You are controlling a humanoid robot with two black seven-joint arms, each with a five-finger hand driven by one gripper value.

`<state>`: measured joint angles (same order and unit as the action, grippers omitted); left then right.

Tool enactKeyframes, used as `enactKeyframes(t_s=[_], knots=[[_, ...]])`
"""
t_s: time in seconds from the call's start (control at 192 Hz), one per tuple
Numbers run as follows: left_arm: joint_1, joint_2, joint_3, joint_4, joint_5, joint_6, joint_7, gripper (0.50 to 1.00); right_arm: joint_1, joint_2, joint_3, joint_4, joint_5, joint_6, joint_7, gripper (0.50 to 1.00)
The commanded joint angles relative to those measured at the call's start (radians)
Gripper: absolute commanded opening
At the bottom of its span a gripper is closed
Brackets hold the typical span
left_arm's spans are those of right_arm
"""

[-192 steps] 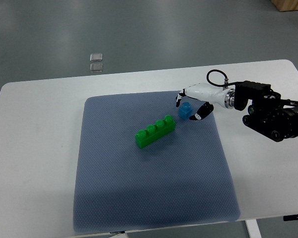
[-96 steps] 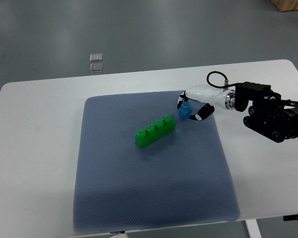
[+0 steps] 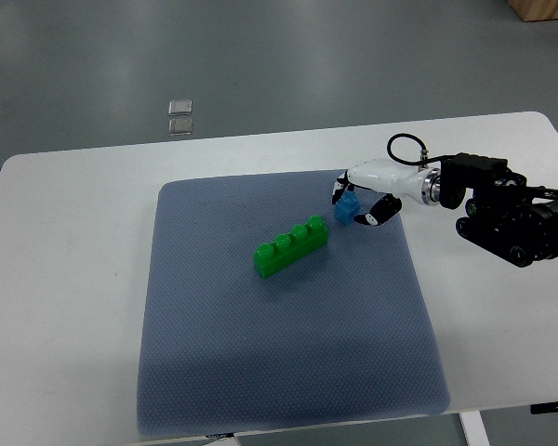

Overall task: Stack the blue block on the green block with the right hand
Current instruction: 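Close the right hand fingers around the blue block, then lift the blue block and carry it over the green block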

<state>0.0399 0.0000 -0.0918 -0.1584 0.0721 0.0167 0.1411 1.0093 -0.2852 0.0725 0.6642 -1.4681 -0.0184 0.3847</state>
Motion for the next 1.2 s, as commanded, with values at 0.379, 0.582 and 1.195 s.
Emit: enactKeyframes(t_s=[0.379, 0.582, 1.195], knots=[[0.000, 0.000, 0.001, 0.000, 0.000, -0.001, 0.000, 1.000, 0.000, -0.003, -0.005, 0.000, -0.017, 0.000, 0.008, 0.617], [0.000, 0.000, 0.001, 0.000, 0.000, -0.001, 0.000, 1.000, 0.002, -0.008, -0.004, 0.002, -0.017, 0.000, 0.013, 0.580], [0.000, 0.000, 0.000, -0.001, 0.000, -0.001, 0.000, 1.000, 0.100, -0.066, 0.015, 0.178, 0.003, 0.011, 0.066, 0.554]])
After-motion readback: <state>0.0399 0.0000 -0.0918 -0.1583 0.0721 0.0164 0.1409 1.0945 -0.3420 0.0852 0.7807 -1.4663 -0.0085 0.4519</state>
